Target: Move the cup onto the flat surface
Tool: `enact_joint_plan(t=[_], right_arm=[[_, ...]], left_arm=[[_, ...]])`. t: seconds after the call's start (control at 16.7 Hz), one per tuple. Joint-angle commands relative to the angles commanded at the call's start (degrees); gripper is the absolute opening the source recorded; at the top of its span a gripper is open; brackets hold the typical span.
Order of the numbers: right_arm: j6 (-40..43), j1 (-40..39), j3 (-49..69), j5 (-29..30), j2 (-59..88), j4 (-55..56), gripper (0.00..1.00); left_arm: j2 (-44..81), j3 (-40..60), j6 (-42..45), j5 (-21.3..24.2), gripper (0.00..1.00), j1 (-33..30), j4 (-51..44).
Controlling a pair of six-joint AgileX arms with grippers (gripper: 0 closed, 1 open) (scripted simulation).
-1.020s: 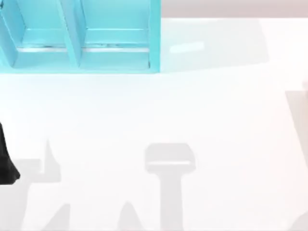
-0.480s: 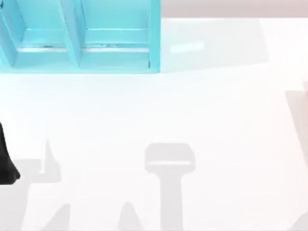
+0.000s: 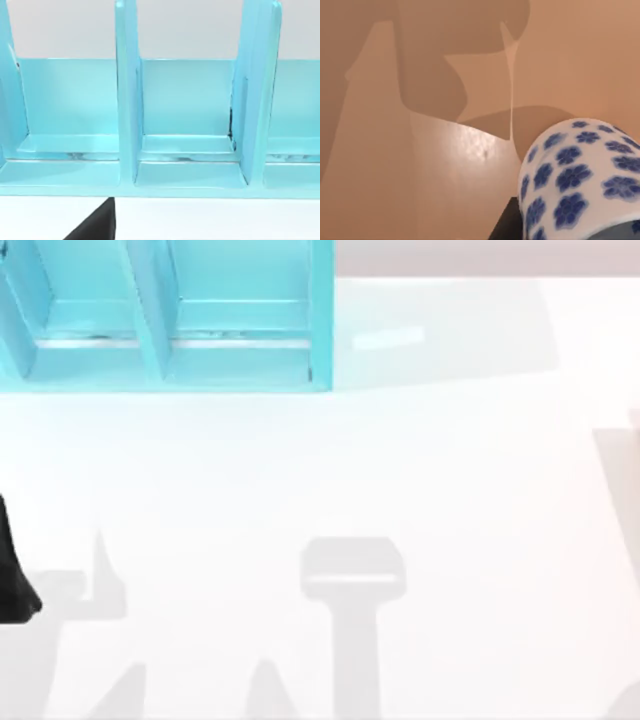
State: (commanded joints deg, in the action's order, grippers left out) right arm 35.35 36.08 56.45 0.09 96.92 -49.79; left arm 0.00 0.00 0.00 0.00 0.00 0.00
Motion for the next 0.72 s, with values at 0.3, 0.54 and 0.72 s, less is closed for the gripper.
enact_joint_plan(t=[0.3, 0.54, 0.72], right_arm=[[0.0, 0.0, 0.0, 0.0, 0.0, 0.0, 0.00], [-0.1, 0.0, 0.0, 0.0, -0.1, 0.0, 0.00], [-2.3, -2.2, 1.5, 0.0, -2.2, -2.3, 0.00]], left_arm=[[0.0, 0.0, 0.0, 0.0, 1.00, 0.0, 0.0], [0.0, 0.0, 0.0, 0.0, 1.00, 0.0, 0.0], [0.0, 0.0, 0.0, 0.0, 1.00, 0.0, 0.0]])
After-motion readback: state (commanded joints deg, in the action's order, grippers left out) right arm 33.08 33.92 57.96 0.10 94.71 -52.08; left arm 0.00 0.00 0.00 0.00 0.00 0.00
